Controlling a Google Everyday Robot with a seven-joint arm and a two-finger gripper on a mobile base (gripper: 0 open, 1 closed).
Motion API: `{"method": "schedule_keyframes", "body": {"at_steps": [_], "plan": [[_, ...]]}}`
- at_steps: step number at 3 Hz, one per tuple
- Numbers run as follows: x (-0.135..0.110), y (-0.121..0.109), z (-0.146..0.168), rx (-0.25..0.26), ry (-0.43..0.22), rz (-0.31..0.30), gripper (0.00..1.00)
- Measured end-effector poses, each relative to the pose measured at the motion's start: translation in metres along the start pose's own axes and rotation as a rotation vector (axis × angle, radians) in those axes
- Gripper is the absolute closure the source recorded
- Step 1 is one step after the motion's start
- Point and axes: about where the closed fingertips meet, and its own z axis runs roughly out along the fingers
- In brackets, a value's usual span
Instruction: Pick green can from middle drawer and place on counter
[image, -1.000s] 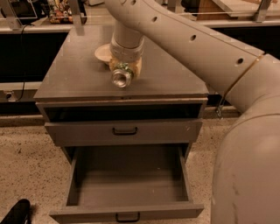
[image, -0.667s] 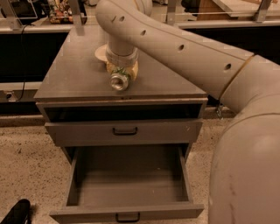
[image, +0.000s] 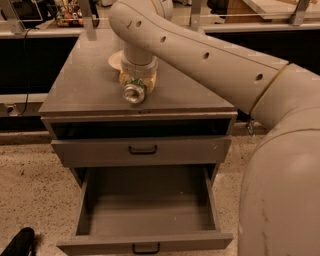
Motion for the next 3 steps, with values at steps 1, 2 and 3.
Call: {"method": "schedule_keyframes", "body": {"at_steps": [1, 2, 3], "plan": [[0.000, 0.000, 0.001, -0.002, -0.002, -0.004, 0.00], [0.014, 0.001, -0.012, -0.015, -0.007, 0.005, 0.00], [0.032, 0.002, -0.038, -0.036, -0.007, 0.019, 0.00]]}}
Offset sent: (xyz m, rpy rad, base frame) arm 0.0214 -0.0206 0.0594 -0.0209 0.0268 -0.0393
